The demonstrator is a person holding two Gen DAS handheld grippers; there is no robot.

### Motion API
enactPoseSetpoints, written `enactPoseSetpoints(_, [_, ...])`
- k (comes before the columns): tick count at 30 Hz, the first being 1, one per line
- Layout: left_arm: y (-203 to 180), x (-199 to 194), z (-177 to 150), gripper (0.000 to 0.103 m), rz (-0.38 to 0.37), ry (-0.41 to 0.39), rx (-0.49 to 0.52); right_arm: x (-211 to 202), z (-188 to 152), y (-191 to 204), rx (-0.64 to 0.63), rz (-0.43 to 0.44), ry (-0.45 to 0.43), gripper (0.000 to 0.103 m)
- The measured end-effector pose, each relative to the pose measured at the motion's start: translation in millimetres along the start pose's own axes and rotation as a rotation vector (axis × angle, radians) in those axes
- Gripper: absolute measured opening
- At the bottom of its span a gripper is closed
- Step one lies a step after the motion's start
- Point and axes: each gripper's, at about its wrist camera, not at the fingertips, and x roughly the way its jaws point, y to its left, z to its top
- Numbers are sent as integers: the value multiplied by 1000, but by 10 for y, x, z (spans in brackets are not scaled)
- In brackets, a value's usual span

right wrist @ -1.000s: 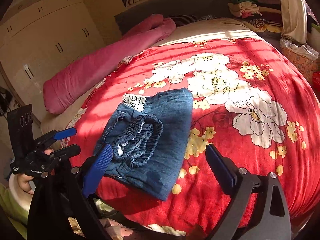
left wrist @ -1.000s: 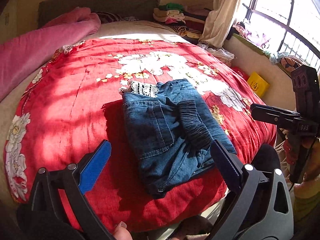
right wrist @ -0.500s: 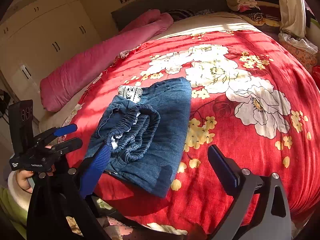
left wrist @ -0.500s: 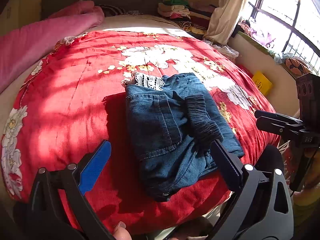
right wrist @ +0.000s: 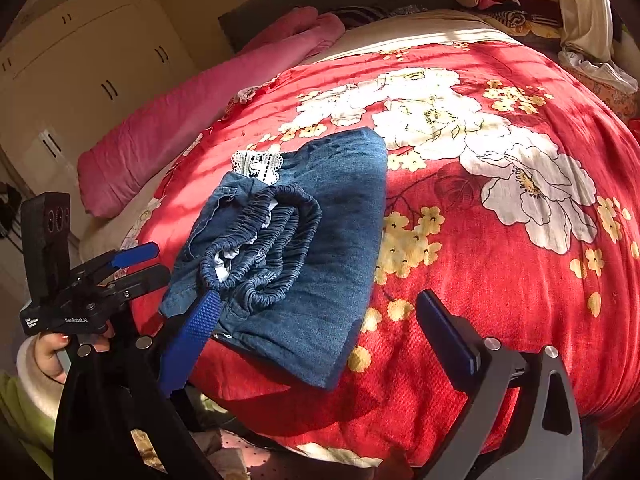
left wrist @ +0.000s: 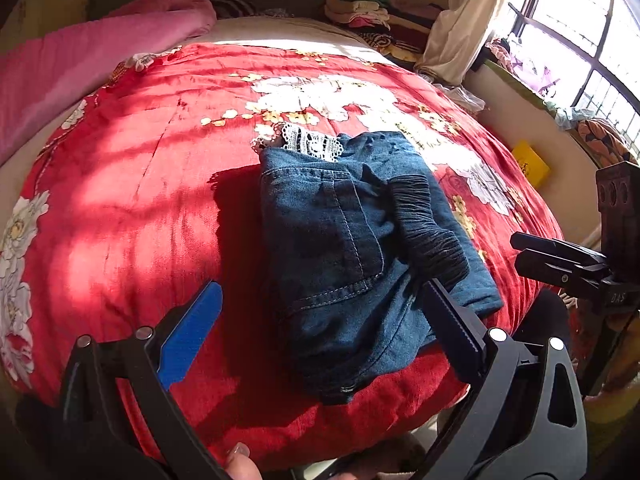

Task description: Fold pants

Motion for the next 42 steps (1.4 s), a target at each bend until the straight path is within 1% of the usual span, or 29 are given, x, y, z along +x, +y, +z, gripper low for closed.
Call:
enactPoseSetpoints(4, [101, 51, 20, 93, -6, 14, -38, 59, -16, -1, 7, 7, 11, 98])
enactPoseSetpoints(8, [188, 144, 62, 93, -33, 39, -74, 136, -26, -16, 20, 9, 26, 98])
enactPoseSetpoints(14, [227, 348, 101, 93, -73, 85, -102, 223, -30, -82, 48, 23, 42, 98])
enactPoseSetpoints(17, [202, 441, 134, 93, -82, 102, -92, 252, -24, -111, 60, 36, 42, 98])
enactPoseSetpoints(21, [210, 560, 166, 93, -113, 127, -115, 304, -26, -181, 89, 63, 49, 98])
enactPoseSetpoints(28, [162, 663, 198, 93, -106, 126, -86, 429, 39, -282, 123, 126, 61, 97])
enactPoseSetpoints(30, [137, 681, 203, 93, -100, 126, -76, 474, 69, -307, 130, 132, 68, 96])
enactPoseSetpoints(31, [128, 690, 208, 93, -98, 125, -72, 493, 85, -313, 131, 139, 71, 95])
enactPoseSetpoints(36, [117, 714, 212, 92, -102, 125, -71, 591, 170, -318, 114, 174, 83, 82])
enactPoseSetpoints(37, [116, 718, 214, 92, -103, 125, -71, 618, 187, -321, 112, 181, 88, 75])
enactPoseSetpoints(38, [117, 722, 217, 92, -103, 125, -71, 648, 202, -324, 110, 187, 92, 71])
enactPoseSetpoints(39, [116, 730, 223, 92, -104, 125, -71, 666, 215, -336, 111, 193, 93, 70])
enactPoseSetpoints(41, [119, 736, 225, 92, -107, 125, -74, 678, 230, -356, 116, 208, 94, 63])
enactPoseSetpoints(42, [126, 732, 224, 92, -107, 125, -76, 703, 246, -360, 115, 210, 97, 61])
